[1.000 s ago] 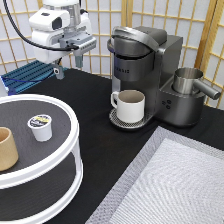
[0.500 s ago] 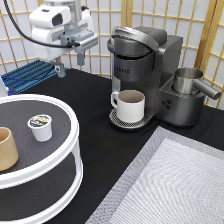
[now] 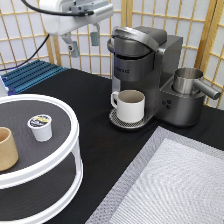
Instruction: Make coffee
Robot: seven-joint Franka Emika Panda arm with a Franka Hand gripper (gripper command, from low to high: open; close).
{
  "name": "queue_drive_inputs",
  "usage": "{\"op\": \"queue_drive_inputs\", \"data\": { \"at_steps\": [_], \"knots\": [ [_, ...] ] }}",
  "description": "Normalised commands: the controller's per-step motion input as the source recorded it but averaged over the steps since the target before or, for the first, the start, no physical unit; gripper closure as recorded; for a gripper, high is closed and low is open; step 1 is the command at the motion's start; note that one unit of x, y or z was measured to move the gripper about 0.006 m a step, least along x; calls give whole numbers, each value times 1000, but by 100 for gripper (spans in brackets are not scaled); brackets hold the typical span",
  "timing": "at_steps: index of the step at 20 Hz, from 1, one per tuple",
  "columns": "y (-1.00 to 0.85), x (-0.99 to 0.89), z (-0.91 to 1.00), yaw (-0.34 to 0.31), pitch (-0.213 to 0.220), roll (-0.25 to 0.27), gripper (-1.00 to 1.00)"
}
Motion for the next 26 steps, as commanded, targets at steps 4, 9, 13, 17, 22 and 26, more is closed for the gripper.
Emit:
{"op": "queue_drive_inputs", "data": {
  "at_steps": [4,9,13,17,22,26],
  "knots": [
    [-165,847,387,0,151,204,-100],
    [-55,759,204,-11,143,128,-100],
    [172,386,106,-10,96,8,-100],
    [346,35,227,0,85,0,-100],
    [523,78,491,0,84,-7,-100],
    [618,165,646,-5,89,-61,-100]
  ]
}}
